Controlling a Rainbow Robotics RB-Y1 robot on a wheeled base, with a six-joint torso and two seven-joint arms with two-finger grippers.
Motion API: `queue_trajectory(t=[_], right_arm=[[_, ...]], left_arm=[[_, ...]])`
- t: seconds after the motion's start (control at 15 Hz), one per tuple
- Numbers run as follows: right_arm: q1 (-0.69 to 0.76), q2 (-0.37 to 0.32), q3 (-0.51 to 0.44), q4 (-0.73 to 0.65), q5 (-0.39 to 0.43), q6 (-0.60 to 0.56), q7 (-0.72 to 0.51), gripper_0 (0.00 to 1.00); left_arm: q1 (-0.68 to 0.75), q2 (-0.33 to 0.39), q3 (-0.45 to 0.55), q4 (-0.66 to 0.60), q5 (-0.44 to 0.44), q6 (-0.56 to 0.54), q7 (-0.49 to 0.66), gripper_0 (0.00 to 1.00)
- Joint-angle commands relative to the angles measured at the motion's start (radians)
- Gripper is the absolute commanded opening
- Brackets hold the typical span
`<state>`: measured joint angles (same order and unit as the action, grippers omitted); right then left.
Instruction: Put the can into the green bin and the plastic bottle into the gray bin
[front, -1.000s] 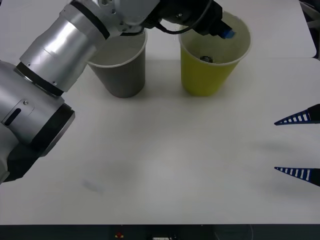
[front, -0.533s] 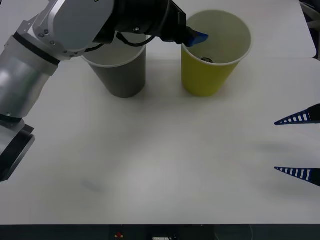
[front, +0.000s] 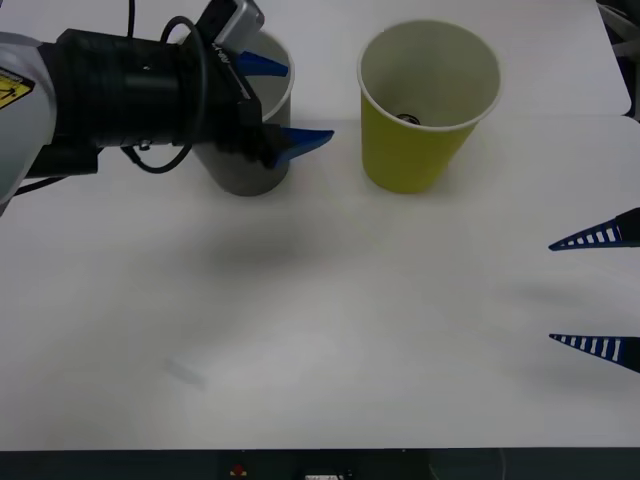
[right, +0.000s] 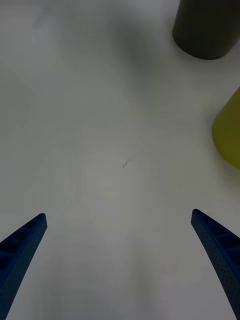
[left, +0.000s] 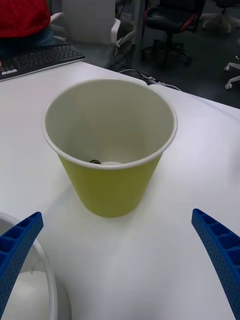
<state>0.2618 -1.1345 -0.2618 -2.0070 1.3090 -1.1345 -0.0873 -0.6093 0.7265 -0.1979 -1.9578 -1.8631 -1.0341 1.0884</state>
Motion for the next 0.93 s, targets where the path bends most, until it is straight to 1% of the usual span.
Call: queue_trajectory(t=[0.07,0.27,0.47,0.8,0.93], right_arm=[[0.0,0.0,0.0,0.0,0.0,0.0,0.0,1.0],[0.0,0.0,0.0,0.0,0.0,0.0,0.0,1.0],[0.0,0.0,0.0,0.0,0.0,0.0,0.0,1.0],[0.0,0.0,0.0,0.0,0.0,0.0,0.0,1.0],[0.0,0.0,0.0,0.0,0.0,0.0,0.0,1.0]], left_arm=[[0.154,0.091,0.081,-0.095,0.102,0.0,-0.096,1.0],[0.324,0.159,0.193,-0.141,0.239,0.0,-0.262,1.0],[0.474,0.199,0.284,-0.162,0.337,0.0,-0.415,1.0],[0.663,0.268,0.367,-0.162,0.466,0.0,-0.654,1.0],[0.734,0.301,0.399,-0.161,0.499,0.0,-0.756,1.0]])
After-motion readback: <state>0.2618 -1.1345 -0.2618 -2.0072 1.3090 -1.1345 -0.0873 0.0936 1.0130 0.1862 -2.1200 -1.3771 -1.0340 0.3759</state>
